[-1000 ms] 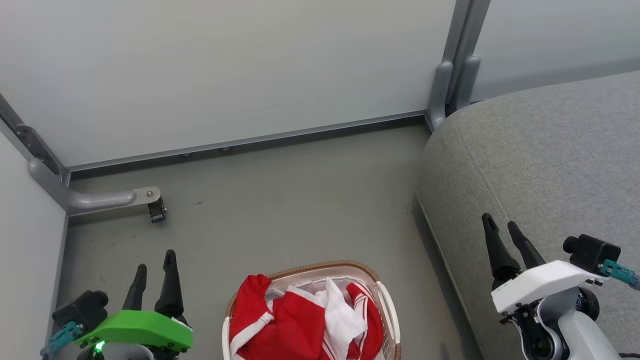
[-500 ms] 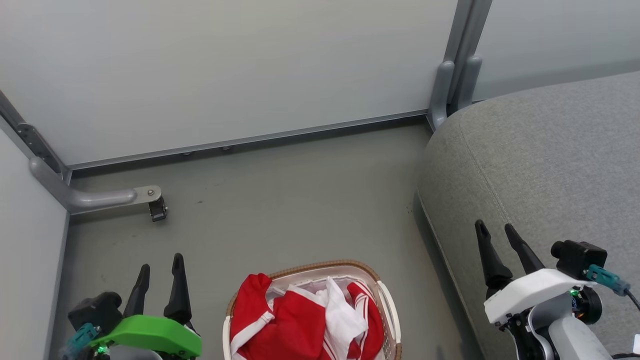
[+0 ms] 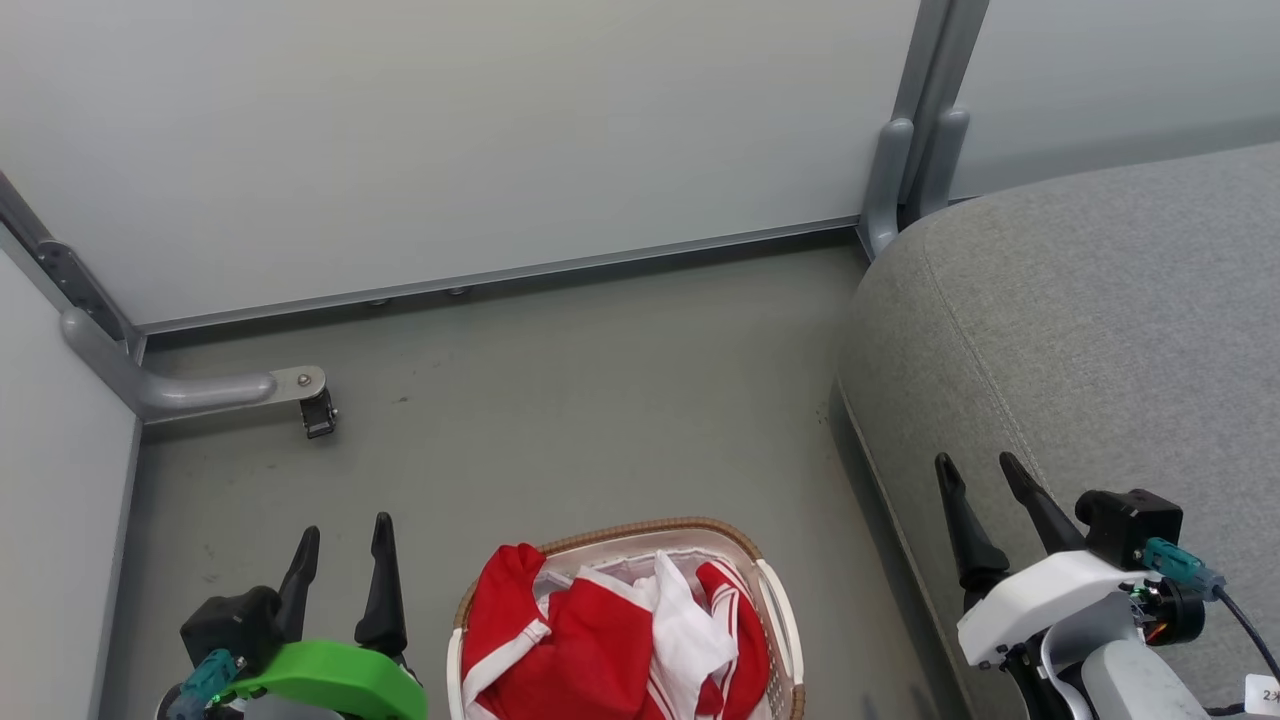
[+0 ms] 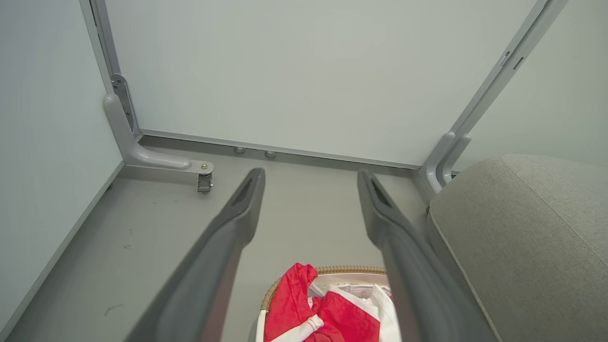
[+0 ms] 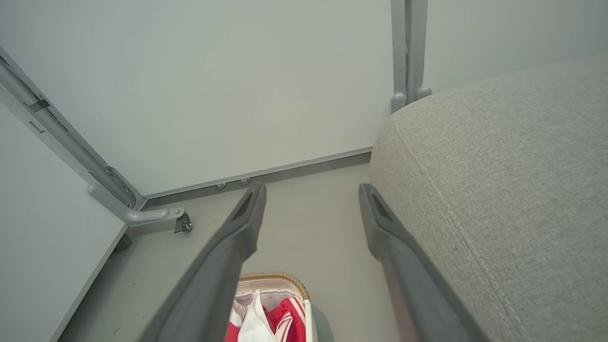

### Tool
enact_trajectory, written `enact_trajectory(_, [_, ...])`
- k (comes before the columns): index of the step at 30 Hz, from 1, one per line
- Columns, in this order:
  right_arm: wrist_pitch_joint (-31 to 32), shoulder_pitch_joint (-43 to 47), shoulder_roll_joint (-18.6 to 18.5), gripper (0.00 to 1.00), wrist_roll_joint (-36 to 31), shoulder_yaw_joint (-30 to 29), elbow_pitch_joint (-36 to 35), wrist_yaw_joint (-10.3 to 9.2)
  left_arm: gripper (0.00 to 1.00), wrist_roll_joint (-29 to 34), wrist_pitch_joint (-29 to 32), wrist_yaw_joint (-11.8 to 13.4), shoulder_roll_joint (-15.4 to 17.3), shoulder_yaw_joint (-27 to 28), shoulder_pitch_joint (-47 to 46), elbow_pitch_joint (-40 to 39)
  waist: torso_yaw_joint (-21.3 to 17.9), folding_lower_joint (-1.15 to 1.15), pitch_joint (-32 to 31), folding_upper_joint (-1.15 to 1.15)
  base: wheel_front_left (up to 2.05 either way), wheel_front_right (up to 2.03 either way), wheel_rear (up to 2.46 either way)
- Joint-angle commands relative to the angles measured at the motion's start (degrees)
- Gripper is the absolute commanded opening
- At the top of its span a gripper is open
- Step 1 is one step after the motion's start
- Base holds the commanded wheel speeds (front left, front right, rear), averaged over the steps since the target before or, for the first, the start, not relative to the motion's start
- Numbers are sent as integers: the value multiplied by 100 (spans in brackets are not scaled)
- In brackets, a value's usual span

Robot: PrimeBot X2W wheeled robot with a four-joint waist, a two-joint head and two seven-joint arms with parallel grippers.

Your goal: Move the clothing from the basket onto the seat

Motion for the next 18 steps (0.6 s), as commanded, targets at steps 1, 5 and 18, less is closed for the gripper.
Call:
enact_trajectory(1, [-60,-23,-40,100,-155,19,2,0,100,137,-53,4,9,0,63,-12,-4,0,6,0,0,0,0])
enact_trajectory(5, [-109,-14,-45,100,-370,66,83,1,100,358,-106,-7,2,-17,67,21,-3,0,21,0,0,0,0])
enact_trajectory(18, [-258,-401,-116,100,-1023,255,76,-1,100,952,-265,-79,-21,-417,-298,464,-175,0,633,0,0,0,0])
